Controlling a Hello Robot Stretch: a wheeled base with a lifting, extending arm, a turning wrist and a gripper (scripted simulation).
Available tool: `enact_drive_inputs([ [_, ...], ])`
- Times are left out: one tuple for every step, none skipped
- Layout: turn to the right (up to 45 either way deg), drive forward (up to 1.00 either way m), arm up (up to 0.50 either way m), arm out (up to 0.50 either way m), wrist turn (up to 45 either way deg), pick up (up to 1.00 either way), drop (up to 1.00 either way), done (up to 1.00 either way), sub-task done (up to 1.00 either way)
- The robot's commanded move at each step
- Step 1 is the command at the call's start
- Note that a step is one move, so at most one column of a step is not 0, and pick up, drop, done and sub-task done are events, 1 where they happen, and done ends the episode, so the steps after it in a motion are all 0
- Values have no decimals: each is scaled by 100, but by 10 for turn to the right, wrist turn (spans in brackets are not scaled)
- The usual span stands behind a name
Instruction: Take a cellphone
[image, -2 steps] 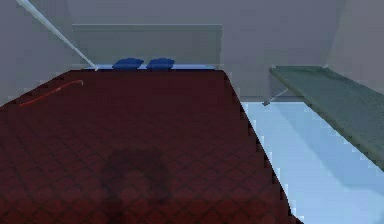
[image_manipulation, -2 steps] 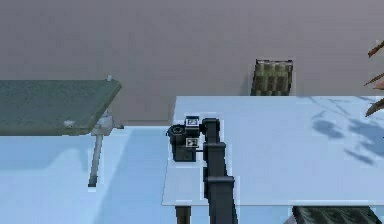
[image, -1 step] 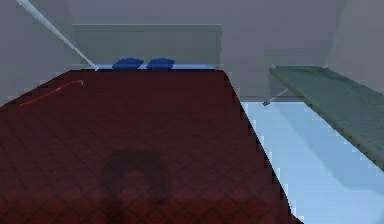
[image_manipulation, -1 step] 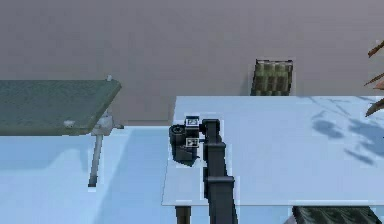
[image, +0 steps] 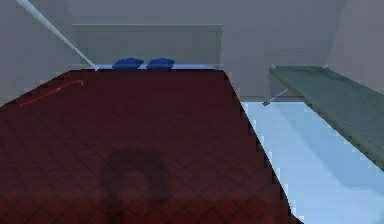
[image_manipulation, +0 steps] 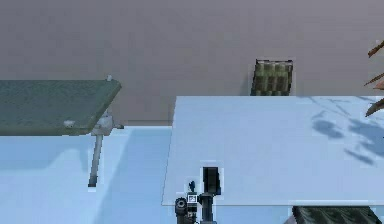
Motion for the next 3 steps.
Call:
enact_drive_inputs([
  [0,0,0,0,0,100,0,0,0],
  [0,0,10,0,0,0,0,0,0],
  [0,0,0,0,0,0,0,100,0],
])
